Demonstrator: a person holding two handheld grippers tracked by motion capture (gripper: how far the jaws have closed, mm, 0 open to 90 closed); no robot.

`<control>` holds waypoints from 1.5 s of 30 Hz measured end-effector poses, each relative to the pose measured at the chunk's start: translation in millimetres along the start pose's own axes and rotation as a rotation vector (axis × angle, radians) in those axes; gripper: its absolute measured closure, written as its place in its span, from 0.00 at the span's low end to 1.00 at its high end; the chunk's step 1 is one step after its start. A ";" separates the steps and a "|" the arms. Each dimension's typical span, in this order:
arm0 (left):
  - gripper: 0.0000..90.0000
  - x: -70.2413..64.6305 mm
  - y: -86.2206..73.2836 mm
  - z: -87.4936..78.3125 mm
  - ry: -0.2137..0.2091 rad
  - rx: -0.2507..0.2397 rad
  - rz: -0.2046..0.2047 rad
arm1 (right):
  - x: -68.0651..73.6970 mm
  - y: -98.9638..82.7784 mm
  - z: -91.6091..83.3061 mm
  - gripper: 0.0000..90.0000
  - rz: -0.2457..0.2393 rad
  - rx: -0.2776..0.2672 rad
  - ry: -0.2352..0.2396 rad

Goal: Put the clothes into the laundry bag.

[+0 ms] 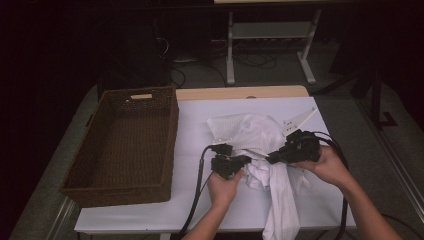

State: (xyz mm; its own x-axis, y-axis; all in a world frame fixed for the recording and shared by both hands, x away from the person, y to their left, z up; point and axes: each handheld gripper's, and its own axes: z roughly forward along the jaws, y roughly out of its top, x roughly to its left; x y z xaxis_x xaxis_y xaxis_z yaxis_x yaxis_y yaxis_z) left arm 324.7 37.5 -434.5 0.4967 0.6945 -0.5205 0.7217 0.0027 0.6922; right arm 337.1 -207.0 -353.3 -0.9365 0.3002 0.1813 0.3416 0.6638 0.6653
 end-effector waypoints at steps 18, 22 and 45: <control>0.52 -61.5 -42.7 15.5 -0.269 0.339 0.117 | -7.7 2.3 7.9 0.97 0.021 0.009 -0.002; 0.95 -57.8 -40.6 38.3 -0.257 0.305 0.146 | -5.0 0.7 5.0 0.97 0.015 0.010 -0.005; 0.53 -16.5 -13.8 -34.5 -0.095 0.121 0.058 | -3.7 -9.8 12.9 0.98 0.030 0.044 0.000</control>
State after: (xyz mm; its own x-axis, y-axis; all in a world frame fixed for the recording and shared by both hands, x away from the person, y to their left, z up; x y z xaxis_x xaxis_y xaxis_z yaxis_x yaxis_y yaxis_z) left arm 289.9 50.9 -418.3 0.5783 0.6201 -0.5302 0.7404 -0.1260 0.6602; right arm 338.3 -205.8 -369.8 -0.9256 0.3210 0.2006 0.3730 0.6842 0.6267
